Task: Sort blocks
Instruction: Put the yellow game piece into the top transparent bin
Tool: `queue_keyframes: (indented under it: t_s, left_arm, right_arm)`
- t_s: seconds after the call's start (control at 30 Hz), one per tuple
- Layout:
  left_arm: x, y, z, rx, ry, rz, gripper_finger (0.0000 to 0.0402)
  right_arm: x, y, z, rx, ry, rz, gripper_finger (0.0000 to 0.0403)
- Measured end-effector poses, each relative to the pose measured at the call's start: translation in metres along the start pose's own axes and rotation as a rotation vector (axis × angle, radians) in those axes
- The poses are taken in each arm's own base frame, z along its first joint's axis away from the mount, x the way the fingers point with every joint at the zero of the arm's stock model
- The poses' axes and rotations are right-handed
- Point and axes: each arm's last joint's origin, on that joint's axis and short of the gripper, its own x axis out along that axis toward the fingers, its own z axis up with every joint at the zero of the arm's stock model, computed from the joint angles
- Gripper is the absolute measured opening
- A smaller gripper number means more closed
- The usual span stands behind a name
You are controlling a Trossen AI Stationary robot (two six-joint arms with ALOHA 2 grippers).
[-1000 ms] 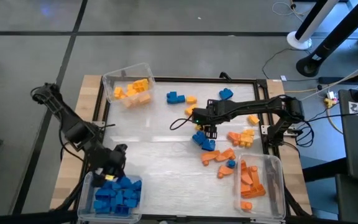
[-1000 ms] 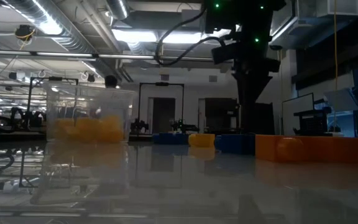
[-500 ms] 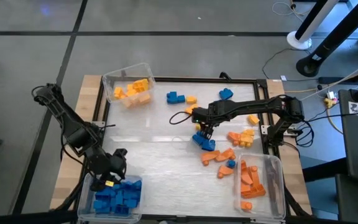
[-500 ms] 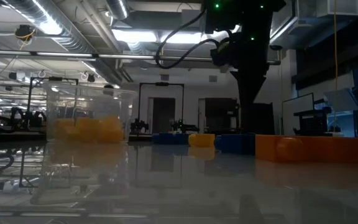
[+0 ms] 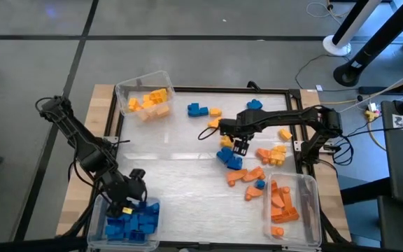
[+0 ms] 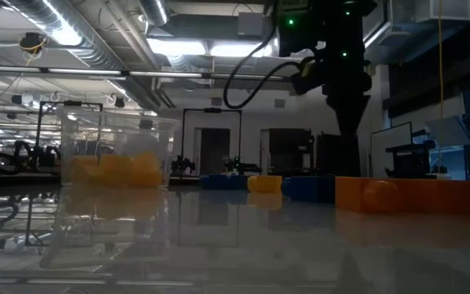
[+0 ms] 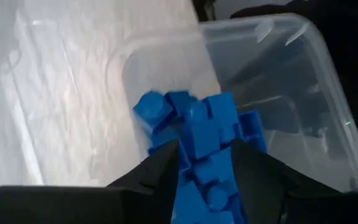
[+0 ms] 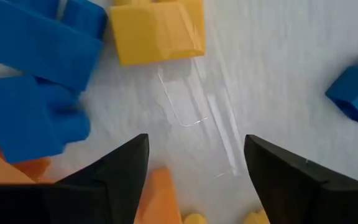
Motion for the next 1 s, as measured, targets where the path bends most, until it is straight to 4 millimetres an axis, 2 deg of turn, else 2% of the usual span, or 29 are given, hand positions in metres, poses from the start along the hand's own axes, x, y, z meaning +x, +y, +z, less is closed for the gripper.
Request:
queue_keyframes:
  t_s: [0.27, 0.37, 0.53, 0.67, 0.77, 0.87, 0.93, 1.0]
  left_arm:
    - [0.000, 0.003, -0.004, -0.052, 0.045, 0.029, 0.0134]
    - [0.000, 0.003, -0.004, -0.053, 0.045, 0.029, 0.0134]
    - [0.000, 0.003, -0.005, -0.029, 0.048, 0.038, 0.0134]
    - [0.000, 0.004, -0.005, -0.011, 0.036, 0.062, 0.0134]
    - [0.000, 0.004, -0.005, -0.010, 0.031, 0.069, 0.0134]
    - [0.000, 0.004, -0.005, -0.003, 0.032, 0.069, 0.0134]
    - [0.000, 0.004, -0.005, -0.003, 0.032, 0.069, 0.0134]
    - [0.000, 0.004, -0.005, -0.003, 0.032, 0.069, 0.0134]
  right_arm:
    - [0.000, 0.000, -0.001, -0.145, 0.008, 0.003, 0.0266]
    - [-0.004, -0.002, -0.007, -0.207, 0.048, 0.006, 0.0266]
    - [-0.024, -0.010, -0.024, -0.217, 0.050, -0.031, 0.0266]
    - [-0.040, -0.018, -0.038, -0.188, -0.104, -0.064, 0.0266]
    - [-0.027, -0.018, -0.049, -0.149, -0.298, -0.004, 0.0266]
    - [0.003, -0.012, -0.059, -0.081, -0.499, 0.139, 0.0266]
    - [0.023, -0.007, -0.062, 0.030, -0.617, 0.258, 0.0266]
    - [0.034, -0.003, -0.060, 0.086, -0.721, 0.376, 0.0266]
